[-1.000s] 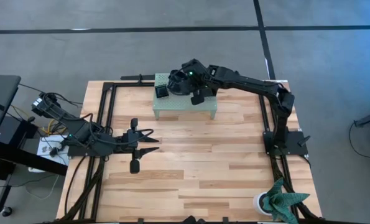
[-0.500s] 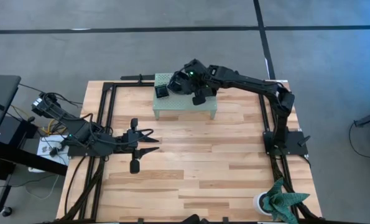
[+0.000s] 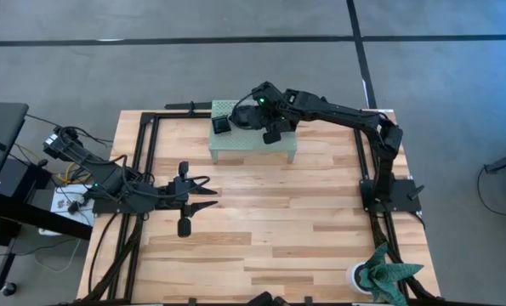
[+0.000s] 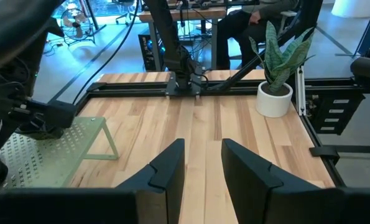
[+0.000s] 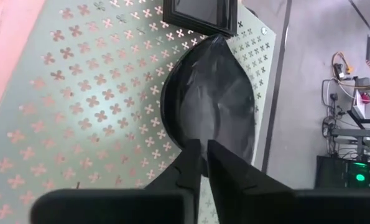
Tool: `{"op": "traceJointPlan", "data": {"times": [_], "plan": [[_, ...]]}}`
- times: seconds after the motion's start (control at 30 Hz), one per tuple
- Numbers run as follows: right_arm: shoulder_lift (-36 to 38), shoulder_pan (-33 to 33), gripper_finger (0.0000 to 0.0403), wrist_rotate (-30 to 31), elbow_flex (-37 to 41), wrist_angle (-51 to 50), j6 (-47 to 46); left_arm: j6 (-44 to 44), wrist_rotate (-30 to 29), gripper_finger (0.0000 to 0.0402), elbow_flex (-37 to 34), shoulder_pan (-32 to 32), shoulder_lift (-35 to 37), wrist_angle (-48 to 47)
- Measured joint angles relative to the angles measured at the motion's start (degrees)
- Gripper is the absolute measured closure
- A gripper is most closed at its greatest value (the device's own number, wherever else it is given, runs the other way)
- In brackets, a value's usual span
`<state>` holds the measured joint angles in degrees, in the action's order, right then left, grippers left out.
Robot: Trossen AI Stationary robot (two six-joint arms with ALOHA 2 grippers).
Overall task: Pick & Place Mini shaped plates
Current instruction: Stack the black leaf shape plate on top of the black leaf shape plate on the shelf, then return to Home Position
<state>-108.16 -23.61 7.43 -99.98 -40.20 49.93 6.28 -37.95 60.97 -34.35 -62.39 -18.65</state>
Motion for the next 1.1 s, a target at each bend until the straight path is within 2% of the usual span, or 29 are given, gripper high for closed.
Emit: {"op": "traceJointPlan", "data": {"times": [0.3, 0.5, 0.63, 0.83, 0.93, 1.1], "plan": [[0.0, 0.4, 0.032, 0.1, 0.0, -0.1, -0.7, 0.0, 0.0, 0.0293, 0.0, 0.0, 0.0, 0.0], [0.1, 4.0, 0.0306, 0.9, -1.3, -1.7, -8.9, 0.2, 0.0, 0.0293, 0.0, 0.0, 0.0, 0.0], [0.3, 9.0, 0.0307, 5.5, -5.6, -10.2, -10.4, 0.2, -0.3, 0.0293, 0.0, 0.0, 0.0, 0.0], [0.7, 17.3, 0.0327, 17.0, -13.5, -25.7, -15.7, -1.2, -2.4, 0.0293, 0.0, 0.0, 2.0, -3.2], [3.2, 20.7, 0.0338, 18.4, -15.0, -32.2, -20.8, -0.4, -2.3, 0.0293, 0.0, 0.0, 5.1, -5.2], [11.9, 25.6, 0.0348, 18.2, -13.8, -39.3, -33.4, 0.6, -2.4, 0.0293, -1.3, -0.1, 12.7, -7.8]]}}
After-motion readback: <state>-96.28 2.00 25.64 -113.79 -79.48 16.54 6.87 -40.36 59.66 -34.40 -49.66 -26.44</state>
